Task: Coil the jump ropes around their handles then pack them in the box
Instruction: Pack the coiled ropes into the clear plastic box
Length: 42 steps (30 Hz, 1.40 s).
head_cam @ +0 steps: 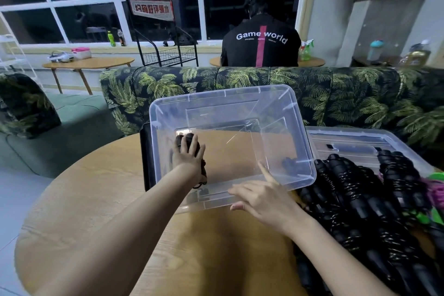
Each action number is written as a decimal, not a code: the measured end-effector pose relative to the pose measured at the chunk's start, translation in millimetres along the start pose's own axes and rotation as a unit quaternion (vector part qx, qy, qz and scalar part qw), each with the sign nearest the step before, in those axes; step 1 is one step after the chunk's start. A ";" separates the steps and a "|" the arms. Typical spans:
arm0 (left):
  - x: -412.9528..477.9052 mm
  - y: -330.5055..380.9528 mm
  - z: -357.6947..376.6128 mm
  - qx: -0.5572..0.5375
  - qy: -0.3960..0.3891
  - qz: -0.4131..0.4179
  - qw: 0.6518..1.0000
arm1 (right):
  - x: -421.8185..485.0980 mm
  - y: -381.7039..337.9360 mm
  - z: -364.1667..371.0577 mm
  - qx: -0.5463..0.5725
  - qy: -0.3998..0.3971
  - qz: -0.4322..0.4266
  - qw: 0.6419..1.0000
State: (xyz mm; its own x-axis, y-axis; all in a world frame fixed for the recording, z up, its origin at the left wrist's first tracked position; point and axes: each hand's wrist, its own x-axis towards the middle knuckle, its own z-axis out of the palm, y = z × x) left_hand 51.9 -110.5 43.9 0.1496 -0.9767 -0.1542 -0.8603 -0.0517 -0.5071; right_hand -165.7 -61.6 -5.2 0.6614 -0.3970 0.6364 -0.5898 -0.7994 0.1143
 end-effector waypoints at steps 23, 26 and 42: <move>9.0 -8.7 5.0 -0.053 0.024 0.034 0.998 | -101.3 62.0 -77.7 -0.163 0.026 0.430 0.888; 8.1 -9.2 4.0 -0.053 0.023 0.035 0.998 | -101.4 77.7 -80.3 -0.168 -0.111 0.514 0.834; 9.4 -9.3 2.3 -0.064 0.035 0.039 0.997 | -71.1 68.5 -109.0 -0.225 0.017 0.467 0.855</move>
State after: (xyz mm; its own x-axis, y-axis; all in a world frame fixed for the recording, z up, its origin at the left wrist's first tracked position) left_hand 62.5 -118.7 45.2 0.0486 -0.9906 -0.1277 -0.9236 0.0041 -0.3833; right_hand -303.7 -38.9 40.5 -0.2051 -0.7483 0.6308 -0.9769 0.1169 -0.1790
